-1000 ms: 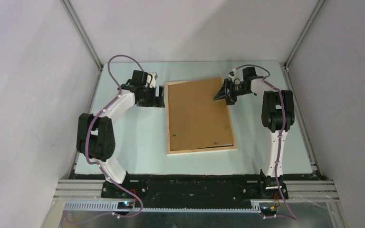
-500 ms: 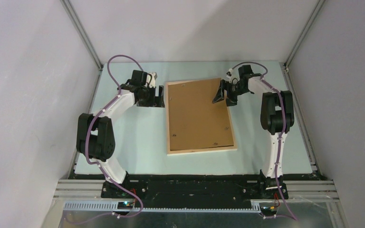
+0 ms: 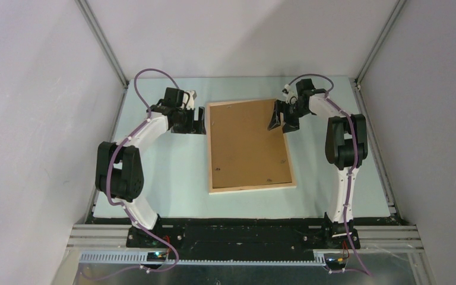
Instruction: Put the photo into the frame
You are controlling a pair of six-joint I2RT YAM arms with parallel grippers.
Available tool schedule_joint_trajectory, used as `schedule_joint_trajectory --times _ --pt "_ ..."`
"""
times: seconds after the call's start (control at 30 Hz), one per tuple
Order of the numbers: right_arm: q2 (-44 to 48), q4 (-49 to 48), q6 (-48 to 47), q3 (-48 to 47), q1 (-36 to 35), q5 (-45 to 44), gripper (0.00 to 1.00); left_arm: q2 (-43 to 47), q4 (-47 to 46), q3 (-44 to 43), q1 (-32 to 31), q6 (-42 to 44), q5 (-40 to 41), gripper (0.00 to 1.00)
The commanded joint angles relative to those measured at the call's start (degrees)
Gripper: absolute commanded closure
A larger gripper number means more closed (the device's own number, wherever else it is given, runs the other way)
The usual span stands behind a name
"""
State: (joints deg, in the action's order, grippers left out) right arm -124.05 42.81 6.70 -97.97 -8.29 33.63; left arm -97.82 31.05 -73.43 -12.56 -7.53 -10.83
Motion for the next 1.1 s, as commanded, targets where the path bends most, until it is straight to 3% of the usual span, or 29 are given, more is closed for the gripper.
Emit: schedule_joint_trajectory --times 0.0,0.77,1.07 --pt "4.17 1.01 -1.65 -2.33 -0.28 -1.69 0.25 2.90 -0.49 -0.47 0.57 -0.38 -0.91 0.09" --pt "6.44 1.12 -3.61 -2.00 -0.14 -5.23 0.26 3.04 -0.49 -0.35 0.59 -0.29 -0.95 0.09" --pt "9.71 -4.76 -6.01 3.07 -0.30 -12.26 0.30 3.11 -0.47 -0.33 0.57 -0.55 -0.77 0.08"
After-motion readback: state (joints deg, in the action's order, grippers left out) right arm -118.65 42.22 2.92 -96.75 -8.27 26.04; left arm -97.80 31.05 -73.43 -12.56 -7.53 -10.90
